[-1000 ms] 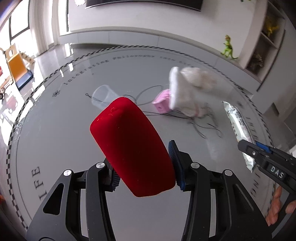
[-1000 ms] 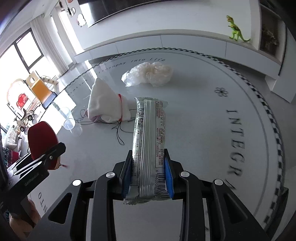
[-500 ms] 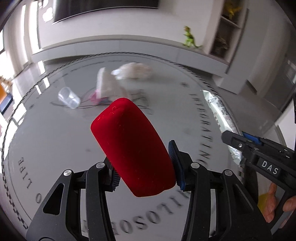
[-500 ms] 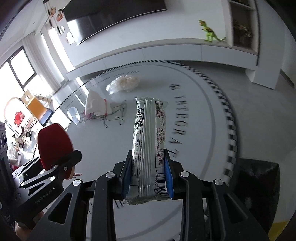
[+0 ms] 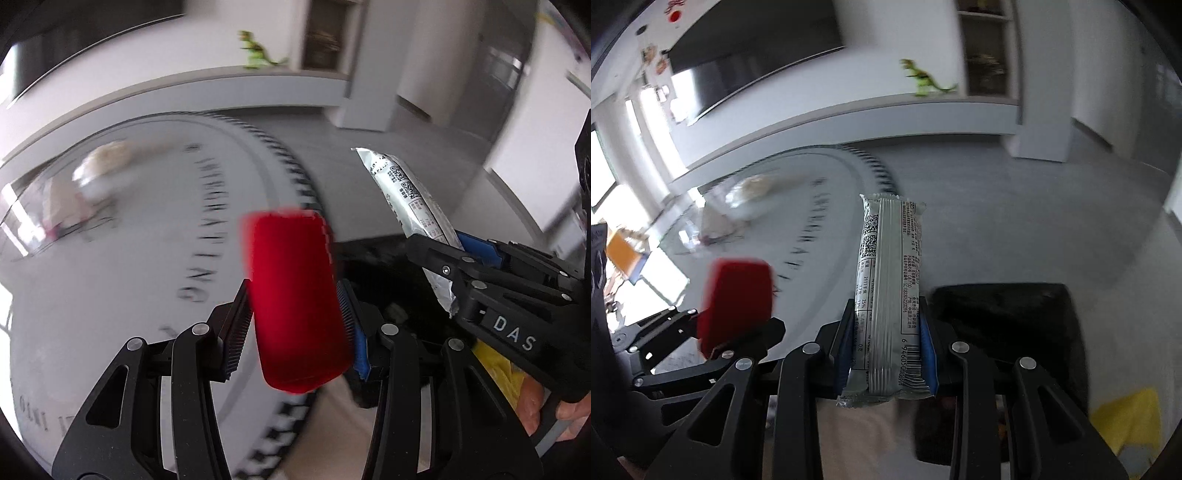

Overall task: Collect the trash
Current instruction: 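Carry the red cup and snack packet over the black bin and open both tools, then move both open tools back over the table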

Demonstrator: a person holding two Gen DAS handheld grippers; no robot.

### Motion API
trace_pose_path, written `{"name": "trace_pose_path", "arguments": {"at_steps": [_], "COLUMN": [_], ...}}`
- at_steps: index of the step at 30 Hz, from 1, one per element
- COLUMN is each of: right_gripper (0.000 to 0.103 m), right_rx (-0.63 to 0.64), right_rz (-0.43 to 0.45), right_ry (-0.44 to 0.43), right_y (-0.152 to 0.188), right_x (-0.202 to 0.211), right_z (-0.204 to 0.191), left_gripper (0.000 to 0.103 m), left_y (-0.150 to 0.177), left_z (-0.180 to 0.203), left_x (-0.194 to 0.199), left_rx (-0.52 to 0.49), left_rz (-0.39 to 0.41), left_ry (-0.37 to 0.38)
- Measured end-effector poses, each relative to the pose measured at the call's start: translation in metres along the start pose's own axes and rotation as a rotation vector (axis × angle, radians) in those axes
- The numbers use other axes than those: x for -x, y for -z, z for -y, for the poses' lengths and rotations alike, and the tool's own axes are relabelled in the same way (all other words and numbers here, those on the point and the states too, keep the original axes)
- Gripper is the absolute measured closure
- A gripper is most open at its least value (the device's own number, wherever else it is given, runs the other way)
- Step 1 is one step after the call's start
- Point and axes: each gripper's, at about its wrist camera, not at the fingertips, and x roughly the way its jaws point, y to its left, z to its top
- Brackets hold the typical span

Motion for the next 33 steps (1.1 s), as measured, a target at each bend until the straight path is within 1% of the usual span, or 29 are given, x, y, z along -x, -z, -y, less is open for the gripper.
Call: {"name": "trace_pose_path", "arguments": {"at_steps": [3,8,11,14,16,17,18,19,20,27,33], "right_gripper": [0.071,0.071,0.071,0.071,0.068,0.058,0.052,0.052,0.052,0.052,0.052], "right_rx": [-0.044,-0.129,-0.169,-0.209,-0.234,-0.246,-0.253,-0.253,-0.251,-0.25,-0.229], "right_rz": [-0.006,-0.023,-0.031,-0.039,-0.053,-0.058,-0.052,-0.039,-0.038,-0.034,-0.04], "right_ry": [0.061,0.118,0.142,0.162,0.184,0.198,0.206,0.212,0.215,0.208,0.2], "right_y": [0.012,0.031,0.039,0.046,0.051,0.053,0.053,0.054,0.054,0.057,0.053], "right_x": [0.007,0.01,0.009,0.009,0.007,0.006,0.006,0.007,0.007,0.008,0.009], "right_z": [0.032,0.078,0.099,0.118,0.128,0.133,0.136,0.137,0.138,0.138,0.127], "left_gripper": [0.058,0.058,0.058,0.061,0.061,0.054,0.017,0.007,0.006,0.006,0.006], "left_y": [-0.001,0.0,0.001,0.001,0.002,0.005,0.007,0.009,0.009,0.016,0.014], "left_z": [0.03,0.072,0.096,0.116,0.124,0.129,0.131,0.132,0.131,0.134,0.122], "left_x": [-0.013,-0.033,-0.043,-0.059,-0.067,-0.074,-0.076,-0.077,-0.075,-0.061,-0.052], "left_rx": [-0.057,-0.134,-0.19,-0.232,-0.25,-0.269,-0.274,-0.271,-0.264,-0.268,-0.243], "left_rz": [-0.025,-0.064,-0.074,-0.103,-0.122,-0.145,-0.154,-0.151,-0.134,-0.111,-0.09], "left_ry": [0.039,0.096,0.119,0.158,0.169,0.167,0.151,0.132,0.126,0.127,0.134]}}
